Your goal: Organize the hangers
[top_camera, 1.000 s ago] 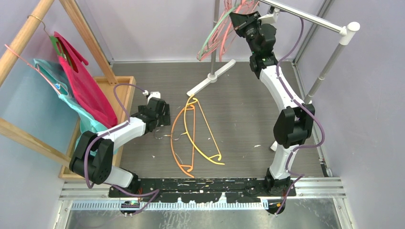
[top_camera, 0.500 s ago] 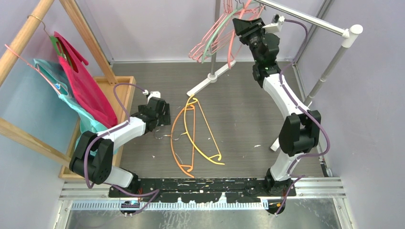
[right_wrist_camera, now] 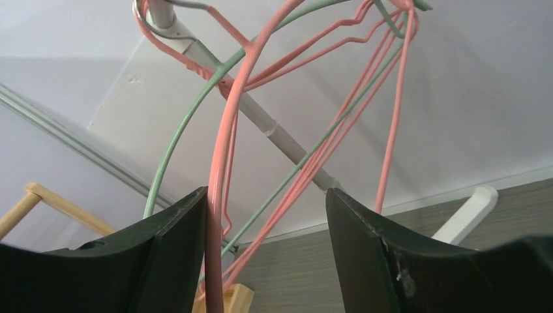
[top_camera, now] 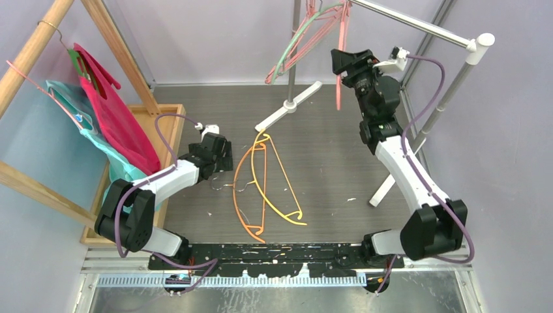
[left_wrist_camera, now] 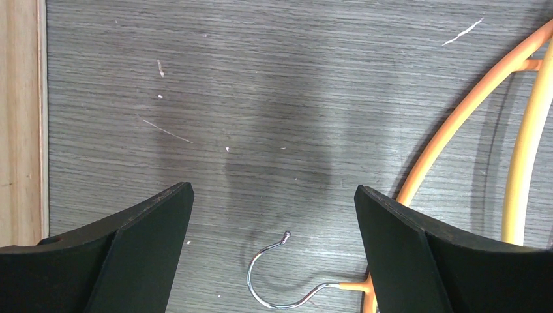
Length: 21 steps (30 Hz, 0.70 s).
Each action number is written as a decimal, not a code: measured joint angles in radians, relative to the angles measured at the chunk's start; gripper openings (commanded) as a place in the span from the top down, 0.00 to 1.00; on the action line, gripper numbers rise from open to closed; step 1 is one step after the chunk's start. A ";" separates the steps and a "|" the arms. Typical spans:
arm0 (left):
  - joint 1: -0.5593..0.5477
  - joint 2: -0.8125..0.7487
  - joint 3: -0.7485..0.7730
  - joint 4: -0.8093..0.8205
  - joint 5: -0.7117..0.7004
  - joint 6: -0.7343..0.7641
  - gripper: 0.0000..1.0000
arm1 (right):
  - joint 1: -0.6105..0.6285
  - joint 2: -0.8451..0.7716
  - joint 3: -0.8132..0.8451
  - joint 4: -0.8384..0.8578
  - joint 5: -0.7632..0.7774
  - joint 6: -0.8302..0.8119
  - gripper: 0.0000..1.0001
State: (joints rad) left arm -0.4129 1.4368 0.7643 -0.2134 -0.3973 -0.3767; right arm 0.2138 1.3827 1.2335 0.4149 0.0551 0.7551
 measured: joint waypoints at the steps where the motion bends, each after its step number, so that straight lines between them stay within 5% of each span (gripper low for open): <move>1: 0.000 0.000 0.000 0.000 0.000 0.000 0.02 | 0.000 -0.028 -0.024 -0.004 0.001 -0.013 0.28; 12: 0.000 0.000 0.000 0.000 0.000 0.000 0.02 | 0.166 -0.282 -0.245 -0.093 0.098 -0.245 0.20; 21: 0.000 0.000 0.000 0.000 0.000 0.000 0.02 | 0.414 -0.357 -0.263 -0.211 0.262 -0.465 0.21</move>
State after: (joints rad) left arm -0.4129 1.4368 0.7647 -0.2138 -0.3973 -0.3771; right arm 0.6273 1.0260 0.9703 0.2043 0.3168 0.2897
